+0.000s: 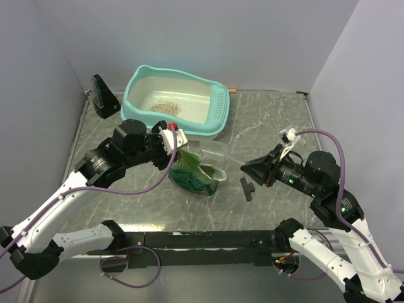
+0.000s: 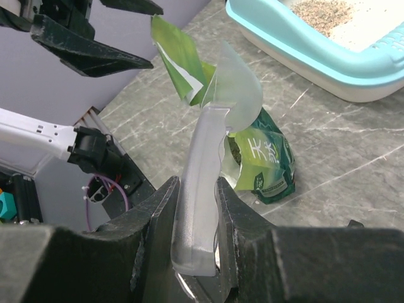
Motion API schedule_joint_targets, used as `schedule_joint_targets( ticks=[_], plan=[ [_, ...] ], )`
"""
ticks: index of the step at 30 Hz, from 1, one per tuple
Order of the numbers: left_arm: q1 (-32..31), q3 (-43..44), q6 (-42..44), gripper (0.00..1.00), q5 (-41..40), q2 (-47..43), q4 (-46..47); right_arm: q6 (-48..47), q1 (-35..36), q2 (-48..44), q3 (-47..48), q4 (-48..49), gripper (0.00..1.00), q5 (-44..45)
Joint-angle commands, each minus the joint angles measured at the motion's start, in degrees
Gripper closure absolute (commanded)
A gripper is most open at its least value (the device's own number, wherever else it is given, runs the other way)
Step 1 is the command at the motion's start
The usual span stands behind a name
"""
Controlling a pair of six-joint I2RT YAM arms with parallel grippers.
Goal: Fill the litter box with clean litter
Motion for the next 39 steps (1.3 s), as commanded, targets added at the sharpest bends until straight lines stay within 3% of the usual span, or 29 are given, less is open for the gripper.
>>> schedule_joint_targets(
  ticks=[1, 14, 16, 20, 21, 25, 28, 33, 39],
  plan=[
    [-0.98, 0.79, 6.31, 0.31, -2.30, 1.94, 2.94, -0.40, 0.24, -3.50, -0.64, 1.61, 1.00, -1.05],
    [-2.92, 1.32, 10.80, 0.30, -0.11, 9.33, 1.72, -0.93, 0.33, -5.00, -1.61, 0.12, 1.00, -1.32],
    [-3.01, 1.14, 10.71, 0.38, 0.59, 9.51, 0.41, -0.93, 0.33, -5.17, -1.52, -0.85, 1.00, -0.18],
    [-3.09, 0.35, 10.18, 0.93, -0.10, 8.63, -0.21, -1.19, 0.24, -4.91, -0.73, -2.25, 1.00, 1.76],
    [-3.09, 0.35, 9.92, 0.99, -0.36, 8.54, -0.65, -1.19, 0.24, -4.65, -0.56, -2.78, 1.00, 2.02],
    [-3.18, 0.96, 8.08, 0.99, -0.89, 7.75, -2.32, -2.07, 0.24, -3.51, 1.63, -5.15, 1.00, 2.73],
    [-3.36, 0.44, 5.10, 0.99, -5.80, 6.69, -1.80, -2.86, 0.24, -2.36, 4.18, -7.78, 1.00, 2.99],
    [-4.32, 1.05, -4.39, 0.99, -16.25, 7.22, -4.51, -4.00, 0.24, 0.36, 9.28, -12.71, 1.00, 3.52],
    [-5.29, 0.61, -12.83, 0.99, -19.17, 3.97, -6.36, -4.97, 0.24, 4.57, 19.12, -20.35, 1.00, 3.61]
  ],
)
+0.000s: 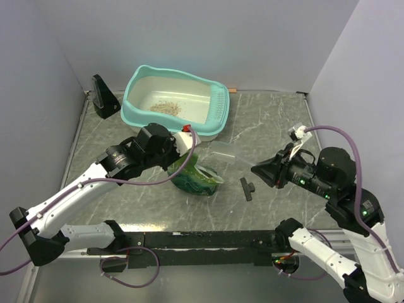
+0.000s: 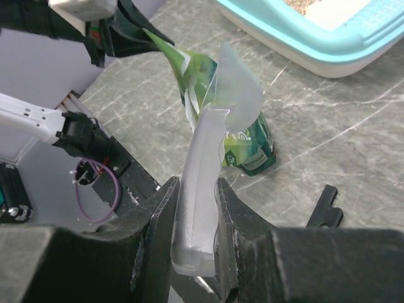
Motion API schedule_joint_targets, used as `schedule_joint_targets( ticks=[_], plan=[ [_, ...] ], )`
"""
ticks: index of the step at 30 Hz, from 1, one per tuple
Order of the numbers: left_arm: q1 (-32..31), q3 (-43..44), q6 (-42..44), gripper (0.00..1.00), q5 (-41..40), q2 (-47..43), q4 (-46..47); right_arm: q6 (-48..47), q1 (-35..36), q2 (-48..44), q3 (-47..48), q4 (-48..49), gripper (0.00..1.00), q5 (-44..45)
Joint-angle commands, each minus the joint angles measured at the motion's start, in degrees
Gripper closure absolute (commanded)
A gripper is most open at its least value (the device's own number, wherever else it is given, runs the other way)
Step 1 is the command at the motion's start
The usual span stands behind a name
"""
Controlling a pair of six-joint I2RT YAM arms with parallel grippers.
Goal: Fill the litter box with clean litter
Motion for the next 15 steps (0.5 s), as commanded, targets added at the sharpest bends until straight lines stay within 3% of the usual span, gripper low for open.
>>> schedule_joint_targets(
  ticks=[1, 9, 15],
  plan=[
    [-0.11, 0.96, -9.88, 0.99, -8.09, -4.16, -3.91, -1.71, 0.24, 2.20, 10.11, -6.22, 1.00, -0.26],
    [-0.38, 4.74, -15.70, 0.99, -10.65, -7.59, -8.92, -4.61, 0.33, 7.91, 18.04, -12.02, 1.00, -6.15],
    [-0.82, 4.13, -18.34, 0.99, -8.89, -9.17, -9.64, -8.92, 1.20, 11.78, 17.88, -13.08, 1.00, -15.46]
  ],
)
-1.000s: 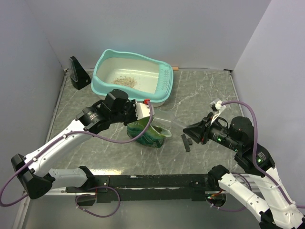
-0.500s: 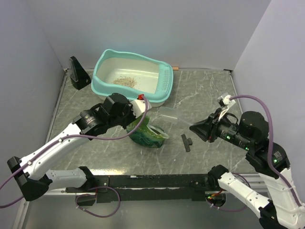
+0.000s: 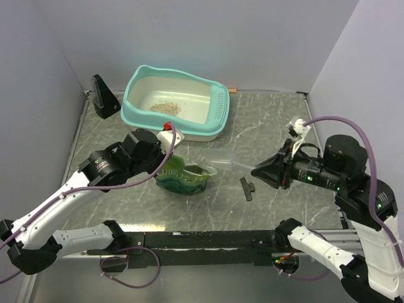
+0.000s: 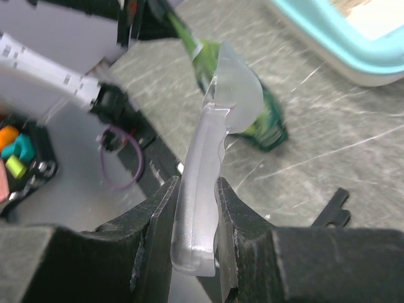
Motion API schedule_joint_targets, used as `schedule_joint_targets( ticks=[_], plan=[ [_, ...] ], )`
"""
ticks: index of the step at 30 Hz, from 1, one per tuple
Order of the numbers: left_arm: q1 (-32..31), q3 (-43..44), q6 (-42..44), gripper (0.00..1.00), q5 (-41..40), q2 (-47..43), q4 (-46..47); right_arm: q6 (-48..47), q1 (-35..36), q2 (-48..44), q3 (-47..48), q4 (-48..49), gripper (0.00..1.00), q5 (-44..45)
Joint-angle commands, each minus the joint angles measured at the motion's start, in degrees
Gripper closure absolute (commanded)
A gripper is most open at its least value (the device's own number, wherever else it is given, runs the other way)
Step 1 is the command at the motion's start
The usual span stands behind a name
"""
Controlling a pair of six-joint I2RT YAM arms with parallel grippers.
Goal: Fill the litter box with clean litter
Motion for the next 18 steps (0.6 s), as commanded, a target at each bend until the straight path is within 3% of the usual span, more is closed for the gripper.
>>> schedule_joint_targets(
  ticks=[1, 18],
  plan=[
    [-0.14, 3.08, -4.31, 0.99, -2.55, -3.19, 0.79, -4.22, 1.42, 2.93, 1.31, -2.04, 1.00, -7.73],
    [-0.31, -4.92, -1.94, 0.99, 3.25, -5.56, 9.93, -7.30, 6.00, 13.83, 4.64, -3.36, 1.00, 2.63]
  ],
)
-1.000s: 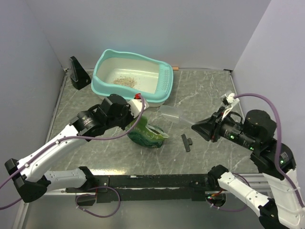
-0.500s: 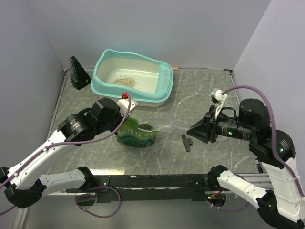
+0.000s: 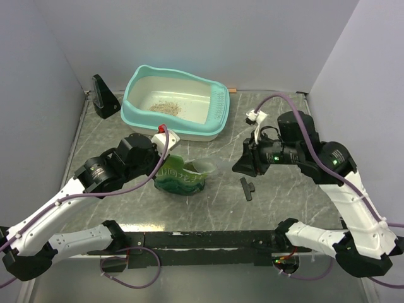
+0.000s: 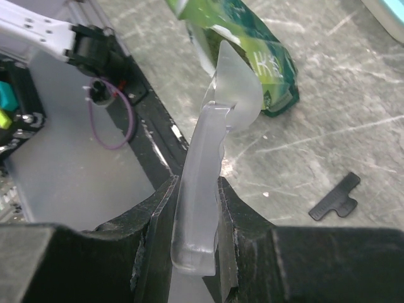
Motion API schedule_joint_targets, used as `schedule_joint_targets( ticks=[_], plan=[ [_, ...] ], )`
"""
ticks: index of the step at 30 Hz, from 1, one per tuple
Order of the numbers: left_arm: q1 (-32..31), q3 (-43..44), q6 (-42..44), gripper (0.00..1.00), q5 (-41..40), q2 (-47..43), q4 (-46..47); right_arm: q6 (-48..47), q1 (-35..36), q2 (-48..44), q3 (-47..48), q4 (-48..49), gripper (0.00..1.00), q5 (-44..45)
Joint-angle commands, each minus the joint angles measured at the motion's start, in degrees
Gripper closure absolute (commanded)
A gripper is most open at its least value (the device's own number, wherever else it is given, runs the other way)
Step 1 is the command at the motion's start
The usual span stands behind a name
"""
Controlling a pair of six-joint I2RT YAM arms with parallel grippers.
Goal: Fill the litter box with clean litter
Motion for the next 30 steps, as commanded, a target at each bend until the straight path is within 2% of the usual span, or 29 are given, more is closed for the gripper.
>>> schedule_joint_targets(
  ticks=[1, 11, 21, 25, 30],
  plan=[
    [-0.29, -0.15, -0.26, 0.99, 3.18, -0.88, 5.87, -1.42, 1.08, 0.54, 3.09, -0.17, 1.00, 4.77],
    [-0.47, -2.52, 0.71, 0.99, 6.44, -1.94, 10.87, -0.72, 4.42, 9.32, 4.41, 0.35, 1.00, 5.40],
    [-1.26, -15.16, -3.50, 0.99, 5.82, -9.31, 23.96, 6.03, 4.68, 22.07, 9.25, -0.78, 1.00, 2.94],
    [-1.35, -18.25, -3.51, 0.99, 5.91, -11.86, 27.40, 7.89, 4.60, 28.56, 13.02, -5.35, 1.00, 6.79],
    [-1.35, -20.80, -6.84, 0.99, 4.34, -13.53, 30.99, 12.89, 4.59, 31.66, 15.22, -6.59, 1.00, 10.40]
  ],
)
